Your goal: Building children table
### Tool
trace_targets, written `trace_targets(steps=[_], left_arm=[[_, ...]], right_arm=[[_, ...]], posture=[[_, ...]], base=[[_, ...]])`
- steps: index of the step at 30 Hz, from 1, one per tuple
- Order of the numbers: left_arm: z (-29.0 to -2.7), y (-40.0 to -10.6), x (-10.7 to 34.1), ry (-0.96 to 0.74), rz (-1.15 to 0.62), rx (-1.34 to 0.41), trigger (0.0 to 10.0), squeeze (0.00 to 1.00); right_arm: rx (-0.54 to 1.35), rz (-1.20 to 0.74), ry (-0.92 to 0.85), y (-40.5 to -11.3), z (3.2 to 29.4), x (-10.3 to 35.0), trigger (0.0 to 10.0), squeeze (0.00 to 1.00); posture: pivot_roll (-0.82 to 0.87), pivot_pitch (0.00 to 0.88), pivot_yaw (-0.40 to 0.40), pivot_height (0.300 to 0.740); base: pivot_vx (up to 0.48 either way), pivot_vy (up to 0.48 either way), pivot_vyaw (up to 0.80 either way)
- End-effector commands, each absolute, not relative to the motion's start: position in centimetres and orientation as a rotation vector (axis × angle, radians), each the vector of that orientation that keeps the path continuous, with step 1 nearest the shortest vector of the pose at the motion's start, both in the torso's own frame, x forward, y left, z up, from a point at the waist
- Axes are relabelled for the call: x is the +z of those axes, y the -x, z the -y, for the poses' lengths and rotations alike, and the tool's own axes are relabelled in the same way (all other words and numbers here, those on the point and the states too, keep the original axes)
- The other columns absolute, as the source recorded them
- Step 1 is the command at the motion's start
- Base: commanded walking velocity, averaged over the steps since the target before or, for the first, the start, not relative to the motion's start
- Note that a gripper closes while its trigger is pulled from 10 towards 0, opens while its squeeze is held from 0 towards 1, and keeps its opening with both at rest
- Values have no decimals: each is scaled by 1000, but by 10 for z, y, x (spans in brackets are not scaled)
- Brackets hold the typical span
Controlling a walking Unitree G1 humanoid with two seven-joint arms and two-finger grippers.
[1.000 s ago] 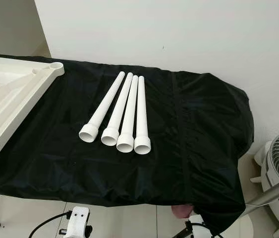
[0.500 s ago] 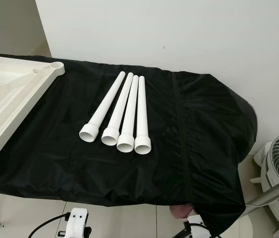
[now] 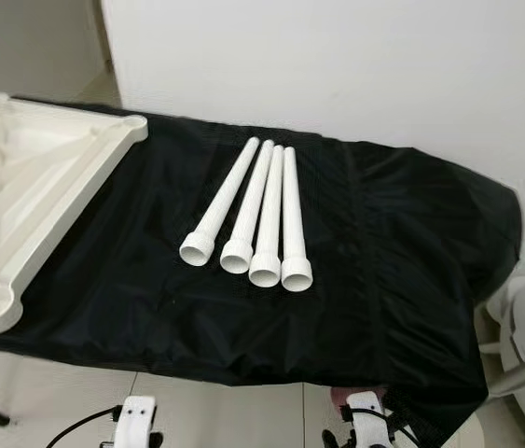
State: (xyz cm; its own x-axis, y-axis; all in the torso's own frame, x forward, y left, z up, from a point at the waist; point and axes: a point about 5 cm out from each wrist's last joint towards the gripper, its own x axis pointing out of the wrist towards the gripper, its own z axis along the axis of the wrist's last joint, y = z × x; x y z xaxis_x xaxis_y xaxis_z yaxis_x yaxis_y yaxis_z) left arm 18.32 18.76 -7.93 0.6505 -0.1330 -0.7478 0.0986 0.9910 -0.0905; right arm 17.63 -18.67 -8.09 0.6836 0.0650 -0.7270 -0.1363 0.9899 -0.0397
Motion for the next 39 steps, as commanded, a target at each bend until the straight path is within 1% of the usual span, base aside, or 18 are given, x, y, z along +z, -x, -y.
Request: trace_targets(steps=[1, 20, 33, 39], left_arm=[[-186, -174, -85, 46, -892, -106, 10000, 0], [-186, -176, -84, 40, -892, -104, 10000, 0], [-186, -178, -83, -11, -886, -127, 10000, 0], [-186, -176, -84, -4, -885, -126, 10000, 0]], right_arm=[[114, -837, 98, -171, 189, -84, 10000, 0], [116, -846, 104, -169, 190, -85, 10000, 0], [111, -856, 104, -166, 192, -86, 10000, 0], [109, -865, 101, -162, 192, -87, 10000, 0]], posture=[[20, 0, -67, 740], [16, 0, -68, 740], [16, 0, -71, 740], [17, 0, -70, 740]], base=[[0, 405, 0], [0, 405, 0], [0, 0, 0], [0, 0, 0]])
